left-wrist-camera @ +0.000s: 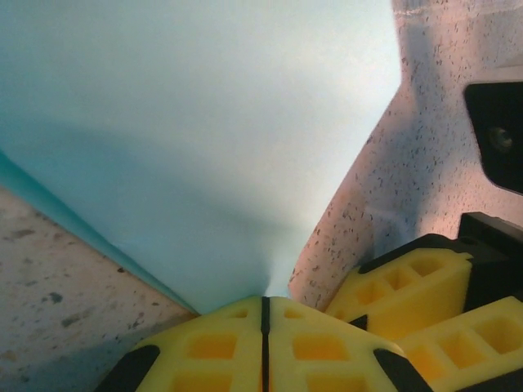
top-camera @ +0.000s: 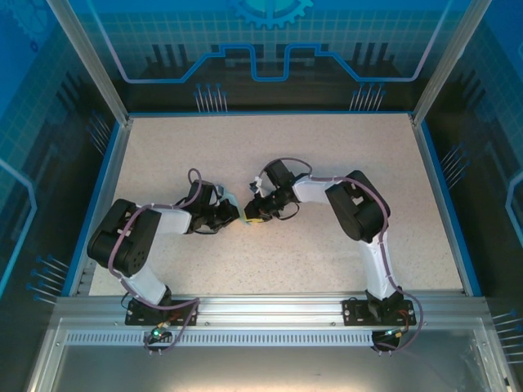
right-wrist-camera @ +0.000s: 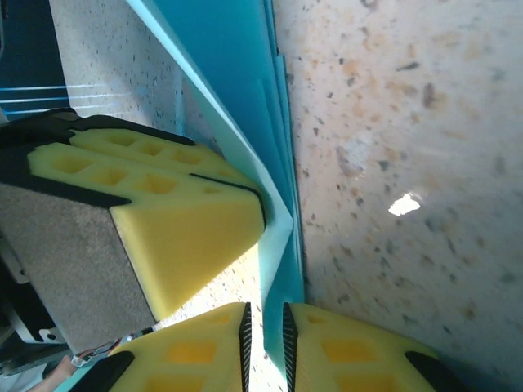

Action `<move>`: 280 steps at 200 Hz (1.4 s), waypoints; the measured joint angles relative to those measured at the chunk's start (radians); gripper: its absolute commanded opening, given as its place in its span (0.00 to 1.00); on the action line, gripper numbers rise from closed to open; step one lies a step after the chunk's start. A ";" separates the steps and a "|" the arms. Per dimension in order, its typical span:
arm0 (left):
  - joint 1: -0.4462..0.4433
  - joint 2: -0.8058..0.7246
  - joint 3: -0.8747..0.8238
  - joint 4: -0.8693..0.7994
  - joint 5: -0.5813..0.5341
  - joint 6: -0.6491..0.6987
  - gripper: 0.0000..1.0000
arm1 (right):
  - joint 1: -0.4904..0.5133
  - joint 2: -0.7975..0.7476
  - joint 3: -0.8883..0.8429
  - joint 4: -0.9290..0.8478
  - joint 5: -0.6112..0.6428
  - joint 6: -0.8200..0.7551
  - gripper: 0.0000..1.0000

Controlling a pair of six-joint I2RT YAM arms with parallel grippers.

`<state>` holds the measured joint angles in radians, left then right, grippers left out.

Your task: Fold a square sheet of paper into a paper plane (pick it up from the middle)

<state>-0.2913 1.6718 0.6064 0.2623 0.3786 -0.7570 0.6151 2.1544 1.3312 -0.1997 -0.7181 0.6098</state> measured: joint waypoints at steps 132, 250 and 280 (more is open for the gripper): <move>0.000 0.008 0.021 -0.033 -0.006 -0.003 0.05 | 0.063 -0.063 0.034 -0.077 0.142 -0.087 0.07; 0.000 0.012 0.034 -0.049 -0.007 -0.003 0.05 | 0.065 -0.014 0.058 -0.134 0.192 -0.105 0.07; 0.000 0.016 0.043 -0.061 -0.007 -0.003 0.05 | 0.065 -0.015 0.055 -0.140 0.211 -0.106 0.07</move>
<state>-0.2913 1.6878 0.6498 0.2012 0.3714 -0.7605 0.6800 2.1395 1.3865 -0.3401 -0.5076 0.5037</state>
